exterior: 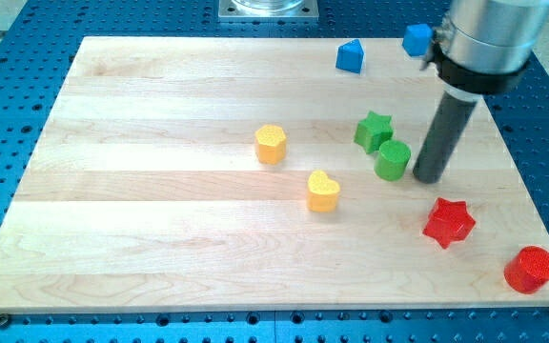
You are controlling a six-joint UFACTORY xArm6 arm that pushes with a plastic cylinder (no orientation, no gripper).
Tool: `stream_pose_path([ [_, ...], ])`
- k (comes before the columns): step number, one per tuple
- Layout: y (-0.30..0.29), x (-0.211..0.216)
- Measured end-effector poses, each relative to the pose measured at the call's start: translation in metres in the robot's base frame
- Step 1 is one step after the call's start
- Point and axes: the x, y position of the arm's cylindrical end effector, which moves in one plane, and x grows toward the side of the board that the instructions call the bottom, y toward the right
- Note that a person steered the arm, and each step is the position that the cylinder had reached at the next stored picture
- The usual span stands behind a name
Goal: Place the green blocks diagonal to each other
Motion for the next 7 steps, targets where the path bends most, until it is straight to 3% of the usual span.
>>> stream_pose_path([
  [1, -0.041, -0.003],
  [3, -0.055, -0.08],
  [5, -0.064, -0.106],
  [6, -0.132, -0.117],
  [7, -0.16, -0.117],
])
